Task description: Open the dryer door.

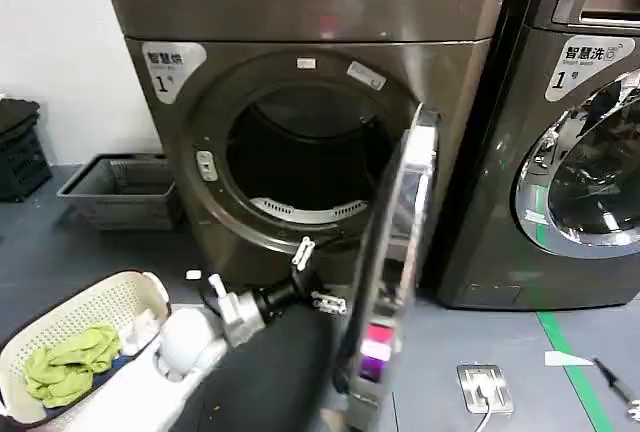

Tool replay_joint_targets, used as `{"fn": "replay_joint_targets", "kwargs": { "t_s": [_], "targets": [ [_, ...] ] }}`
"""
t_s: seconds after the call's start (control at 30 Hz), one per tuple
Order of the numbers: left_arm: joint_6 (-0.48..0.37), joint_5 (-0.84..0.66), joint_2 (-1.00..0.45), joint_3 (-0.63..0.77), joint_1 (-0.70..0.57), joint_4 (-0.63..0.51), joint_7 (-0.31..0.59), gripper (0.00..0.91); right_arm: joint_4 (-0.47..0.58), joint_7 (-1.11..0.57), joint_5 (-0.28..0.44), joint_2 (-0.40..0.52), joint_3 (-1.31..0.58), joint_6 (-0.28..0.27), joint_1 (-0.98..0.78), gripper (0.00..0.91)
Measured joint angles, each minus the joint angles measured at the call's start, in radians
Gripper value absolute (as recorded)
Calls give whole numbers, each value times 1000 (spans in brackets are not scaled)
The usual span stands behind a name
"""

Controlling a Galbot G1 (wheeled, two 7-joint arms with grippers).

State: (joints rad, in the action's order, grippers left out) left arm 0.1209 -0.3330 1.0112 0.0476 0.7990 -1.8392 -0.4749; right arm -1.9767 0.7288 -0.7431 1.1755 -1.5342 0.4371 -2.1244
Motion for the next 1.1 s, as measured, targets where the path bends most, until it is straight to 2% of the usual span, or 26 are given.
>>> {"fn": "replay_joint_targets", "kwargs": {
  "t_s": [0.2,0.33,0.53,0.7,0.87,1.1],
  "targets": [
    [13,14,56,58,-53,50,12,907,37,-159,88,94,-53,8,-22,907],
    [20,19,87,88,-85,81,19,907,67,-282,131,152,-85,-9,-24,907],
    [40,26,134,128,-126,131,31,907,115,-489,208,235,-148,-93,-11,907],
    [55,33,170,154,-152,173,41,907,169,-649,267,288,-214,-187,-6,907],
    [69,55,213,184,-181,227,56,907,218,-804,324,332,-276,-319,12,907],
    [84,80,276,207,-217,307,83,907,239,-938,350,379,-307,-469,10,907]
  ]
}}
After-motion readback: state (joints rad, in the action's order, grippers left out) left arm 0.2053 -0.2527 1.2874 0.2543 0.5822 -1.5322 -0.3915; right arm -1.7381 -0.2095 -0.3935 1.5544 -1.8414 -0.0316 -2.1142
